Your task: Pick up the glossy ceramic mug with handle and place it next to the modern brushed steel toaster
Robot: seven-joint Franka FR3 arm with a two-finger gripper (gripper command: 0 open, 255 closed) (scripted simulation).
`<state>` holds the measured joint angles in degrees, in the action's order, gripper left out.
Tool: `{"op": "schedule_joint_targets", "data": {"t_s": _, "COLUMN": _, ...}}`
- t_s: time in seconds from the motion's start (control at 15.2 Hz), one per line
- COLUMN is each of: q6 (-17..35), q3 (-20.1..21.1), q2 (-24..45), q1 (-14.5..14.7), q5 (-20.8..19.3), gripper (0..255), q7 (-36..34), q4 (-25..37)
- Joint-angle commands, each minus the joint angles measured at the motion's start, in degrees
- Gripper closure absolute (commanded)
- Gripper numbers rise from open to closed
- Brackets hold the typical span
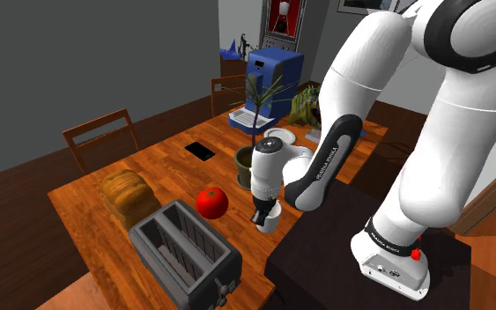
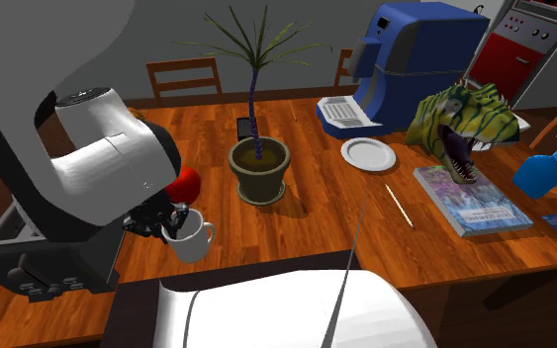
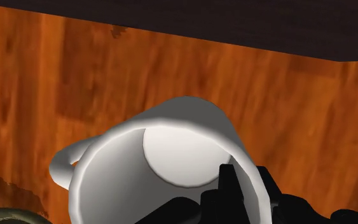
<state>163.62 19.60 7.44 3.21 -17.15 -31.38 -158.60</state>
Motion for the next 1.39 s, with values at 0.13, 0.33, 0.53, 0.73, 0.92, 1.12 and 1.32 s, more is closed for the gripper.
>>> {"op": "schedule_joint_targets", "data": {"t_s": 0.13, "q6": 3.2, "q3": -4.4, "q2": 4.7, "q1": 2.7, "q5": -7.6, "gripper": 255, "q7": -5.8, "q4": 1.2}}
{"op": "schedule_joint_targets", "data": {"t_s": 0.33, "q6": 5.4, "q3": -8.3, "q2": 8.1, "q1": 5.6, "q5": -12.4, "gripper": 255, "q7": -9.5, "q4": 2.3}}
{"op": "schedule_joint_targets", "data": {"t_s": 0.53, "q6": 7.7, "q3": -12.2, "q2": 11.5, "q1": 8.8, "q5": -16.1, "gripper": 255, "q7": -12.6, "q4": 3.5}}
{"op": "schedule_joint_targets", "data": {"t_s": 0.73, "q6": 7.7, "q3": -12.3, "q2": 11.5, "q1": 8.9, "q5": -16.0, "gripper": 255, "q7": -12.6, "q4": 3.5}}
{"op": "schedule_joint_targets", "data": {"t_s": 0.92, "q6": 7.7, "q3": -12.3, "q2": 11.5, "q1": 8.9, "q5": -16.0, "gripper": 255, "q7": -12.6, "q4": 3.5}}
{"op": "schedule_joint_targets", "data": {"t_s": 1.12, "q6": 7.7, "q3": -12.3, "q2": 11.5, "q1": 8.9, "q5": -16.0, "gripper": 0, "q7": -12.6, "q4": 3.5}}
{"op": "schedule_joint_targets", "data": {"t_s": 1.32, "q6": 7.7, "q3": -12.3, "q2": 11.5, "q1": 8.9, "q5": -16.0, "gripper": 0, "q7": -12.6, "q4": 3.5}}
